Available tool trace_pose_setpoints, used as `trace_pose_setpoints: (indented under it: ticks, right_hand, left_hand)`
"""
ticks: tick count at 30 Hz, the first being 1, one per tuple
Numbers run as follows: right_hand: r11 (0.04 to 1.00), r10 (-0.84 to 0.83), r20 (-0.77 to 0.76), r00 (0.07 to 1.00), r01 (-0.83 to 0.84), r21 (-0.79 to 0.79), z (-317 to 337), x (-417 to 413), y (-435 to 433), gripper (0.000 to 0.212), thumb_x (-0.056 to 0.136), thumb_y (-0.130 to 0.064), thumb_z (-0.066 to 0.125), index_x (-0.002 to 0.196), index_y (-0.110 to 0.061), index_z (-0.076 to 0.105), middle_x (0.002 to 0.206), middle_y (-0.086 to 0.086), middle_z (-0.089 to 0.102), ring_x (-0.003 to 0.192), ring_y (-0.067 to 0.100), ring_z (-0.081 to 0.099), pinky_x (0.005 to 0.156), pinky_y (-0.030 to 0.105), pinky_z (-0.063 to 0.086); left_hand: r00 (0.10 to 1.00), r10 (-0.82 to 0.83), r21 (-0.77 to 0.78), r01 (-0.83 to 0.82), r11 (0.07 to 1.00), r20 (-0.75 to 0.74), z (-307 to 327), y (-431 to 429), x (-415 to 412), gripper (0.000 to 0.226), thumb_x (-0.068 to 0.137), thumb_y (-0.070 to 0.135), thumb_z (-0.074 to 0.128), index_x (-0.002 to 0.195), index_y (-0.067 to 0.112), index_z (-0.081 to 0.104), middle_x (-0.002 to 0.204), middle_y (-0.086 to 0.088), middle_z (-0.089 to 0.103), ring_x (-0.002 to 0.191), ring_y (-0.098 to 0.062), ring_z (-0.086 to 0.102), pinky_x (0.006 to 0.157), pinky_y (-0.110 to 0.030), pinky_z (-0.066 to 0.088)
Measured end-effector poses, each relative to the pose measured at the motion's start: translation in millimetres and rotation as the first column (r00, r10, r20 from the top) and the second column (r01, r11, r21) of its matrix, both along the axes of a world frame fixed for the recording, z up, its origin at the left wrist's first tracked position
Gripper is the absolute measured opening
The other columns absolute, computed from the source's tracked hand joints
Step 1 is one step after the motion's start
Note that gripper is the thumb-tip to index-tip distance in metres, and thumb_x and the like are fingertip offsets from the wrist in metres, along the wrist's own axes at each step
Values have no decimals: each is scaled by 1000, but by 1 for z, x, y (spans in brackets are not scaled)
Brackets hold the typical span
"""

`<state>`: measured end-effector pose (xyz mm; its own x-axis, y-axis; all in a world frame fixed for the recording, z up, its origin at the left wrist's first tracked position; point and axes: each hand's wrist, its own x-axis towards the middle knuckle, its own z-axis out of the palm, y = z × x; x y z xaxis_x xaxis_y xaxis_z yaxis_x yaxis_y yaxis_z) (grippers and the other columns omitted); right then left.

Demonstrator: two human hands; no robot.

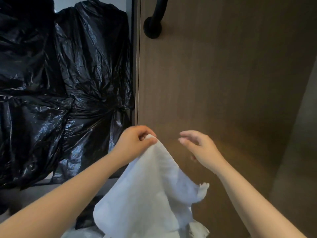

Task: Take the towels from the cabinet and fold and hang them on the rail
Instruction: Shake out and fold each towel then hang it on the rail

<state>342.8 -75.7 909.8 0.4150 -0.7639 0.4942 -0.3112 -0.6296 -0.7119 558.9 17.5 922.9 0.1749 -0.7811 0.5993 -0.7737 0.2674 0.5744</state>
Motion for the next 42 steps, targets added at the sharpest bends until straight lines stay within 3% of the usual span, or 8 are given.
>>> trace_pose_setpoints:
  ticks: [5,7,12,17,25,31,35,42]
  right_hand:
    - [948,272,84,959,-282,148,-41,23,27,19,96,-15,59,112,-17,70,79,-9,70,42,2,50,42,17,39]
    - [933,298,116,947,-315,174,-49,25,31,17,97,-13,58,108,-16,71,76,2,69,40,8,46,42,17,37]
    - [939,278,133,951,-298,170,-58,32,33,19,97,-17,58,84,-22,71,60,-11,59,41,8,45,43,15,35]
    - [968,201,121,972,-216,129,-59,35,29,19,95,-17,61,77,-21,66,62,-15,59,51,-1,47,51,12,36]
    - [975,187,97,978,-197,104,-56,33,32,16,94,-25,62,80,-22,69,74,-4,65,66,5,53,61,17,41]
    - [958,256,178,950,-274,86,-32,40,51,15,94,-24,63,88,-29,76,82,-12,73,73,0,63,64,10,46]
    - [963,225,166,960,-245,112,-25,38,53,13,92,-22,65,85,-24,75,83,-4,73,73,4,62,67,15,47]
    - [963,218,122,968,-233,134,-24,35,57,11,94,-26,62,89,-24,73,62,-19,62,56,-3,54,54,12,43]
  left_hand:
    - [996,-77,17,78,997,-42,-21,11,-14,4,83,19,73,84,23,72,77,3,68,66,-4,56,61,-10,42]
    - [994,-82,23,83,996,-69,-26,15,-13,7,82,20,74,85,25,72,78,3,68,67,-5,57,62,-11,44]
    - [978,-86,14,90,996,-187,-34,23,-9,13,80,27,77,90,32,70,76,13,66,70,-2,59,64,-11,47]
    - [933,-53,126,104,987,-357,-49,35,-4,26,78,30,79,101,23,68,91,0,73,85,-19,71,80,-41,59]
    - [946,78,81,-56,995,-313,-71,49,-4,12,82,24,75,92,25,68,82,9,71,78,-5,67,71,-25,57]
    - [947,-32,-2,34,999,-320,-76,46,-15,22,82,22,75,87,30,56,56,7,51,57,-7,46,59,-23,41]
    - [952,-70,-36,63,997,-298,-76,44,-19,16,81,19,77,78,25,62,62,15,54,57,0,46,57,-13,39]
    - [941,-92,-52,79,996,-326,-76,43,-20,5,81,18,77,79,21,73,72,4,67,62,-7,55,61,-24,46]
